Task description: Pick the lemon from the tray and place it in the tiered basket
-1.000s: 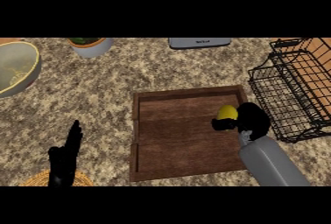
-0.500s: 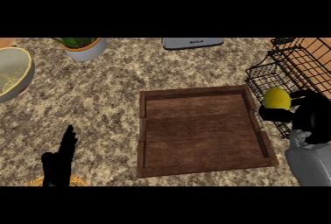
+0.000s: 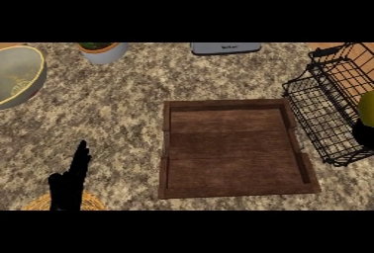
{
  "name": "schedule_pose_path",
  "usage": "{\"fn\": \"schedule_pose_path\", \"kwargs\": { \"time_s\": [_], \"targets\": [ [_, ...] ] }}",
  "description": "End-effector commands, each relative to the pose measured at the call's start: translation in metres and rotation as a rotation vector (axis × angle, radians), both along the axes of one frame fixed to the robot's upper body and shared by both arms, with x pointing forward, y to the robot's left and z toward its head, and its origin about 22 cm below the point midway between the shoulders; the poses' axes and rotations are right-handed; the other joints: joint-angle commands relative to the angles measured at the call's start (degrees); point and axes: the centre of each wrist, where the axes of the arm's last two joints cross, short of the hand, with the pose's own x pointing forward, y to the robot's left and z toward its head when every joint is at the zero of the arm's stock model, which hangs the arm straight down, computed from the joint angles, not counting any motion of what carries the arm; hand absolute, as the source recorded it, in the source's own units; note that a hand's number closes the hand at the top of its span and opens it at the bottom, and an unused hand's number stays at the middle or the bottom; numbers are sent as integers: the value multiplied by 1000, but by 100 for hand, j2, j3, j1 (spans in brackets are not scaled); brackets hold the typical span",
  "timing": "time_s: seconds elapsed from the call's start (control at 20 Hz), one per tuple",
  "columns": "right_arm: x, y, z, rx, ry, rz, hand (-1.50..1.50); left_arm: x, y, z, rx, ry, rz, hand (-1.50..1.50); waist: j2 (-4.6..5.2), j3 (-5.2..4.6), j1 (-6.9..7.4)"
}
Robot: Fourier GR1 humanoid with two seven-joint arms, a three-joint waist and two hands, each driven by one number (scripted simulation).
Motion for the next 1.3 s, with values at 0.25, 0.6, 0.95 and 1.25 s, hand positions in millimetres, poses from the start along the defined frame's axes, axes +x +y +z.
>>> {"fn": "schedule_pose_path", "kwargs": {
  "time_s": [0.25,0.6,0.95,1.25],
  "targets": [
    [-33,-3,66,73,4,-293,150,10,-14,3,2,-24,-73,0,134,10,419],
    [-20,-39,89,113,27,-351,150,21,-5,-1,-5,-16,-68,0,174,18,477],
    [7,-91,98,141,70,-274,150,26,-19,8,3,-14,-86,0,193,38,545],
    [51,-95,69,151,175,-271,150,40,-36,16,-22,-11,-119,0,214,41,614]
  ]
}}
